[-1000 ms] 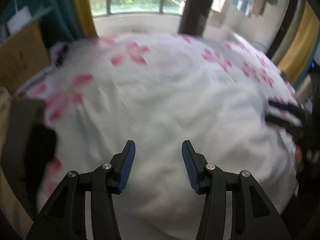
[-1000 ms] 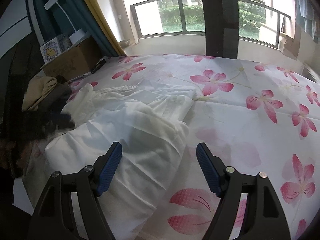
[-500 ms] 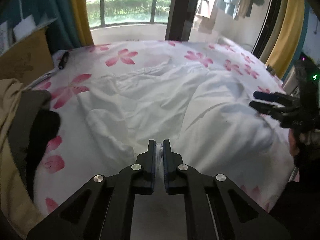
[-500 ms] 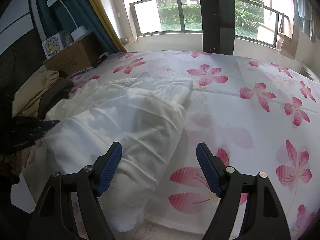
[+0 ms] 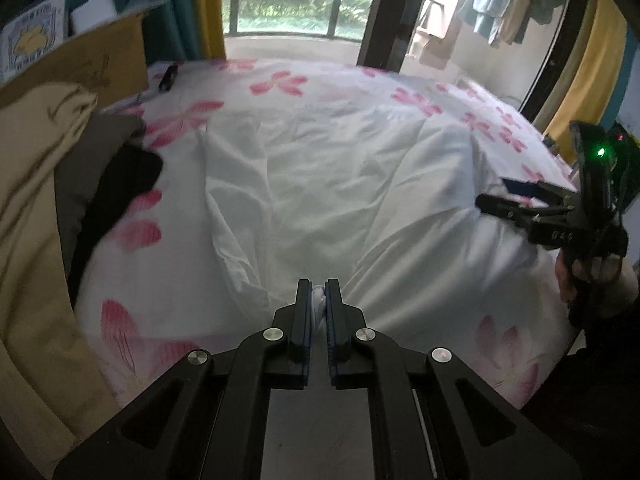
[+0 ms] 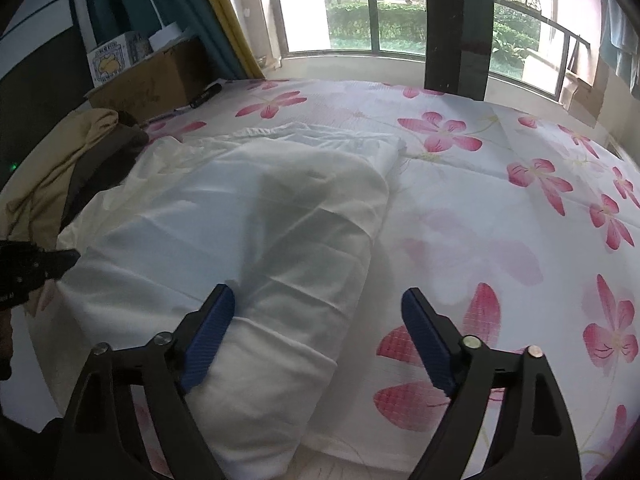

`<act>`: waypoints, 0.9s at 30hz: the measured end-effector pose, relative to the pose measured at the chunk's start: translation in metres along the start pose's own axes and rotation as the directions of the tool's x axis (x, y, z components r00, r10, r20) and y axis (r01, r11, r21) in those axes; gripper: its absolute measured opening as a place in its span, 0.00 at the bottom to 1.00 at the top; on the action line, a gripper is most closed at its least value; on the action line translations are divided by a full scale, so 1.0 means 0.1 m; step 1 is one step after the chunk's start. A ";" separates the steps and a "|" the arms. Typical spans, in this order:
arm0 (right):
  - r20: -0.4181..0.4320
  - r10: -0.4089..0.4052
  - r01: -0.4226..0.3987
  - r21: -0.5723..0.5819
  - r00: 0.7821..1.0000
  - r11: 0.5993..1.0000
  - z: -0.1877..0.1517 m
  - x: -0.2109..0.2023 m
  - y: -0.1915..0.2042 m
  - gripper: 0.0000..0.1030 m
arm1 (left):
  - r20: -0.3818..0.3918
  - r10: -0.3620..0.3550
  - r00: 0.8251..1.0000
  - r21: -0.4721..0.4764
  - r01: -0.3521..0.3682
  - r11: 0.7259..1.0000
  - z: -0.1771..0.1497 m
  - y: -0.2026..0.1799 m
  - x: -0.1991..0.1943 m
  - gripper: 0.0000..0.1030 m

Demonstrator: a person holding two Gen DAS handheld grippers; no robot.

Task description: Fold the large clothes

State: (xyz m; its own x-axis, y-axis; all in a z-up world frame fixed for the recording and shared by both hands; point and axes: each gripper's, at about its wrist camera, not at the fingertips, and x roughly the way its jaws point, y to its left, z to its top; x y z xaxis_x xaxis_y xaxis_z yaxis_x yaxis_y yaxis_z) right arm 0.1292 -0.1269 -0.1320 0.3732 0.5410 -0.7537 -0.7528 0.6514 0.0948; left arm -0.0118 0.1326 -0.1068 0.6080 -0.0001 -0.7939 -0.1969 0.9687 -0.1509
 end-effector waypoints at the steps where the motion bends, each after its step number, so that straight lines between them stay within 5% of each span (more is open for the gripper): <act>1: -0.001 -0.009 0.009 -0.003 1.000 1.000 -0.01 0.02 0.01 0.89 | -0.008 0.000 1.000 -0.011 0.000 1.000 -0.03 0.02 0.03 0.07; 7: -0.004 -0.028 0.028 0.003 1.000 1.000 0.00 0.01 0.04 0.90 | -0.013 -0.008 1.000 -0.039 0.008 0.999 -0.01 0.04 0.04 0.08; 12: 0.007 -0.052 0.052 0.011 0.999 0.999 0.02 -0.08 0.05 0.90 | 0.048 -0.018 0.999 -0.042 0.020 0.999 0.09 -0.01 -0.10 0.45; 18: 0.059 -0.080 0.080 -0.012 0.995 0.997 0.05 -0.27 0.08 0.90 | 0.107 -0.026 0.994 -0.057 0.032 0.998 0.20 -0.04 -0.20 0.46; 27: 0.094 -0.092 0.092 -0.001 0.991 0.996 0.06 -0.43 -0.01 0.90 | 0.126 0.073 0.989 -0.195 -0.048 0.980 0.24 0.34 -0.19 0.56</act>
State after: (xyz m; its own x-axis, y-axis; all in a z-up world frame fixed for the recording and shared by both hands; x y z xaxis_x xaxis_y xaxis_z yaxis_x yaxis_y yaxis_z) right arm 0.1172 -0.1473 -0.0955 0.4900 0.5265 -0.6947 -0.7158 0.6979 0.0240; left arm -0.0117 0.1719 -0.0826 0.6840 0.1021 -0.7223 -0.3720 0.9006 -0.2249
